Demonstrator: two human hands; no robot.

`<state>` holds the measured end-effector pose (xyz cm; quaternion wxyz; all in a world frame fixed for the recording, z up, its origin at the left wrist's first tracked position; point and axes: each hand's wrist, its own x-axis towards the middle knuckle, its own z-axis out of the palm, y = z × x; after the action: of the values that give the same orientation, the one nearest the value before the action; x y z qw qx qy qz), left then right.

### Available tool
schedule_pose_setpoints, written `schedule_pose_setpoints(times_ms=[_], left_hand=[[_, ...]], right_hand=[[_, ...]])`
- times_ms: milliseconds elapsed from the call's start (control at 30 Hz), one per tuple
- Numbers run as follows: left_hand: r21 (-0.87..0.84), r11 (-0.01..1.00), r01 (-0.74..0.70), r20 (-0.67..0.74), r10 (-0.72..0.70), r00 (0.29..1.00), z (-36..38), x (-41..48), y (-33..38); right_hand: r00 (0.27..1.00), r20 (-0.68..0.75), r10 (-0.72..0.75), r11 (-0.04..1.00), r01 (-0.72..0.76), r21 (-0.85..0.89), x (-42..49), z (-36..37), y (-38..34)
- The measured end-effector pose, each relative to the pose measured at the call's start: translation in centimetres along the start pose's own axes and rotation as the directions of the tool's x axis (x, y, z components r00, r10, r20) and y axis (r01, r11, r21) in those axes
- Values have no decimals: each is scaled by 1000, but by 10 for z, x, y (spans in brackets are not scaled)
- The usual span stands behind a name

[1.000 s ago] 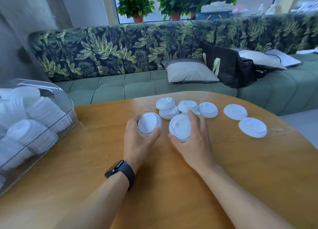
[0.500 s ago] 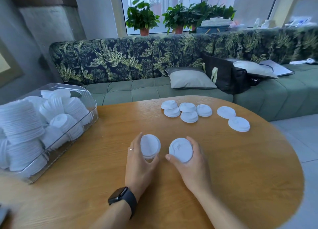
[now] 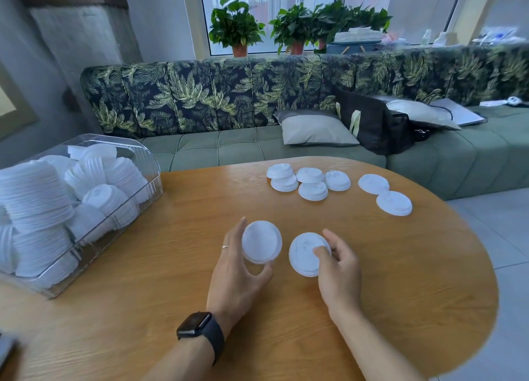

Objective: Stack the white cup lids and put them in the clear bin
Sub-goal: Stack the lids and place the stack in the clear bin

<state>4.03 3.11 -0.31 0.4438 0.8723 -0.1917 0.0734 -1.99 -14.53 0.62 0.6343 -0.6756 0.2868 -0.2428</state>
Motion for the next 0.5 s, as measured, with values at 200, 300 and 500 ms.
schedule_pose_setpoints(times_ms=[200,300,500], left_hand=[[29,994,-107,8,107,994,2,-4,2],[45,991,-127,12,127,992,2,-5,3],[92,976,-196,34,194,980,4,-6,6]], right_hand=[[987,105,122,977,-138,163,11,-8,0],[979,150,141,958,-173,226,15,-9,1],[961,242,132,941,-199,275,20,-14,1]])
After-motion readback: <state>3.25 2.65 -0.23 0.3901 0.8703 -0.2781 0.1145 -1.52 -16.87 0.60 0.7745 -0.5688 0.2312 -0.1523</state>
